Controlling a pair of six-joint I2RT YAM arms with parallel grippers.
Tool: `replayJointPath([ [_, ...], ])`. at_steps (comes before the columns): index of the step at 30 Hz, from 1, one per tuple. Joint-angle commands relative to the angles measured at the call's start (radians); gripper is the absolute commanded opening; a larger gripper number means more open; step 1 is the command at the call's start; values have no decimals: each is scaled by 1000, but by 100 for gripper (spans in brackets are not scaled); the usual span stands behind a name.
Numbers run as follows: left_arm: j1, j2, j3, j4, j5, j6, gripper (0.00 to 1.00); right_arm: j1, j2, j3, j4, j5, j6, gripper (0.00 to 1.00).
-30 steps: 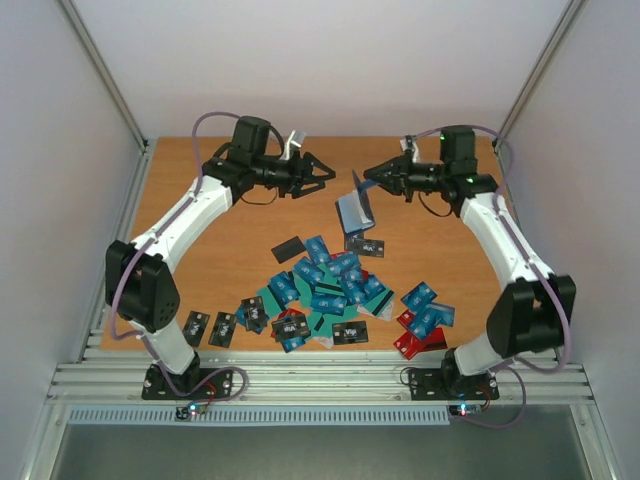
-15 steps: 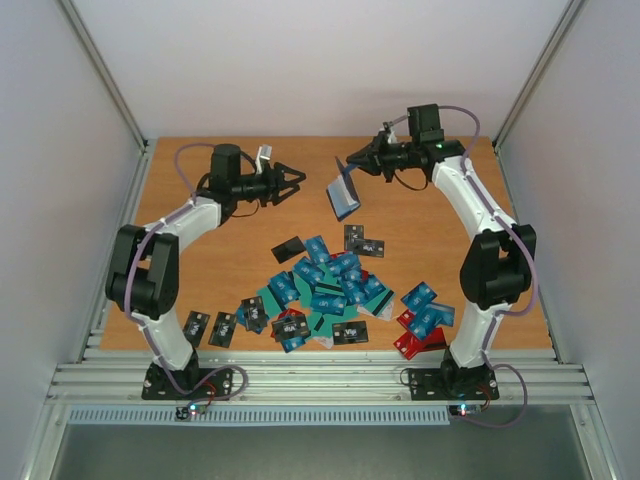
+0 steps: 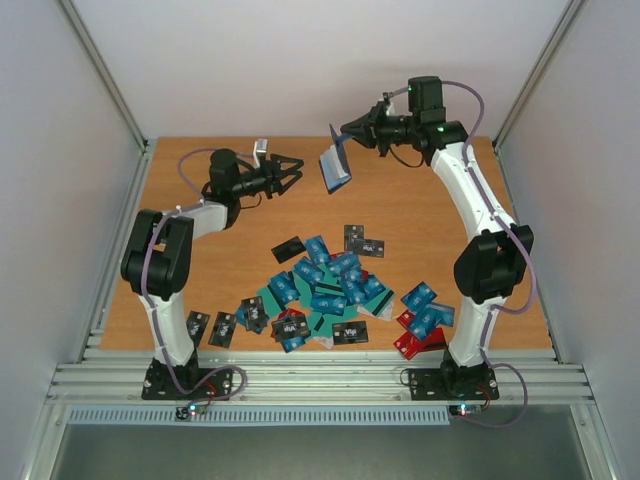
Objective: Put the credit cards into the card holder
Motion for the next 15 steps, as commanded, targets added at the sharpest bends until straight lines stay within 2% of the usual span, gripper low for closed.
replayJointPath([
  [1, 3, 4, 35, 164, 15, -35, 47, 10, 17, 65, 29, -3, 63, 1],
  [7, 1, 50, 76, 341, 41, -177, 44, 22, 28, 115, 42, -2, 88, 1],
  [15, -15, 67, 99, 317, 20, -203, 44, 43, 57, 202, 40, -1, 107, 1],
])
